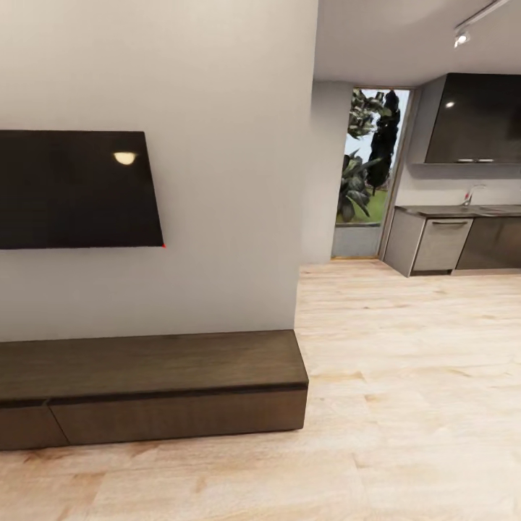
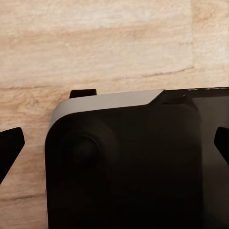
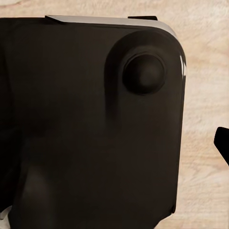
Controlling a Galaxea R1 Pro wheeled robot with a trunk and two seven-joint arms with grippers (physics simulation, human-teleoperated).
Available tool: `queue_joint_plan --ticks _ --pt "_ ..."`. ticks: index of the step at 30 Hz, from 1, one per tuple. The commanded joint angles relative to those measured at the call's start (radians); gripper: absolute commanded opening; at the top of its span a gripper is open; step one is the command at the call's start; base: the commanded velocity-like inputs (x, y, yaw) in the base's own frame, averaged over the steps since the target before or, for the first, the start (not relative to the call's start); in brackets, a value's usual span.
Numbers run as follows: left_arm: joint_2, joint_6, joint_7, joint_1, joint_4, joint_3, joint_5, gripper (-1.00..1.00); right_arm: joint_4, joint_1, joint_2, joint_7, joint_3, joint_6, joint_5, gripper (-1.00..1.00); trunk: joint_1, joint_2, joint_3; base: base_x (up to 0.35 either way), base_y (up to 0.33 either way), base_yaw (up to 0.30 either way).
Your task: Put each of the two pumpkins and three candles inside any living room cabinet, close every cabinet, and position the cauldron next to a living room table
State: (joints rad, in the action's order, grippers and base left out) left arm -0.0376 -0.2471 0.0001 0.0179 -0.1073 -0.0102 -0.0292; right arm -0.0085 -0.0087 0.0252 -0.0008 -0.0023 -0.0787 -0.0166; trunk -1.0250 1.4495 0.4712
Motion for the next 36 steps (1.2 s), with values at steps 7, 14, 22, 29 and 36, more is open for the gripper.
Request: queue_joint_plan --ticks 7,14,22,29,36 --pt "0.001 -0.001 0.000 0.001 -0.002 -0.001 -0.003 1.00 0.001 0.000 0.000 -0.001 -0.001 -0.001 -0.004 1.00 0.000 0.000 0.001 0.000 0.000 0.000" --pt "0.001 -0.001 0.000 0.001 -0.002 -0.001 -0.003 1.00 0.001 0.000 0.000 0.000 -0.001 -0.003 -0.004 1.00 0.000 0.000 0.001 0.000 0.000 0.000" --pt "0.004 0.001 -0.008 -0.010 -0.019 0.001 -0.006 1.00 0.001 0.000 0.000 0.002 0.000 -0.004 -0.003 1.00 0.000 0.000 0.001 0.000 0.000 0.000" --pt "0.029 0.083 -0.014 -0.016 -0.150 0.002 0.001 1.00 0.002 0.000 0.000 0.002 0.001 -0.003 -0.001 1.00 0.000 0.000 0.001 0.000 0.000 0.000" --pt "0.051 0.315 -0.073 -0.012 -0.412 0.005 0.006 1.00 0.001 0.000 0.001 0.006 -0.001 -0.004 -0.005 1.00 0.000 0.000 0.001 0.000 0.000 0.000"
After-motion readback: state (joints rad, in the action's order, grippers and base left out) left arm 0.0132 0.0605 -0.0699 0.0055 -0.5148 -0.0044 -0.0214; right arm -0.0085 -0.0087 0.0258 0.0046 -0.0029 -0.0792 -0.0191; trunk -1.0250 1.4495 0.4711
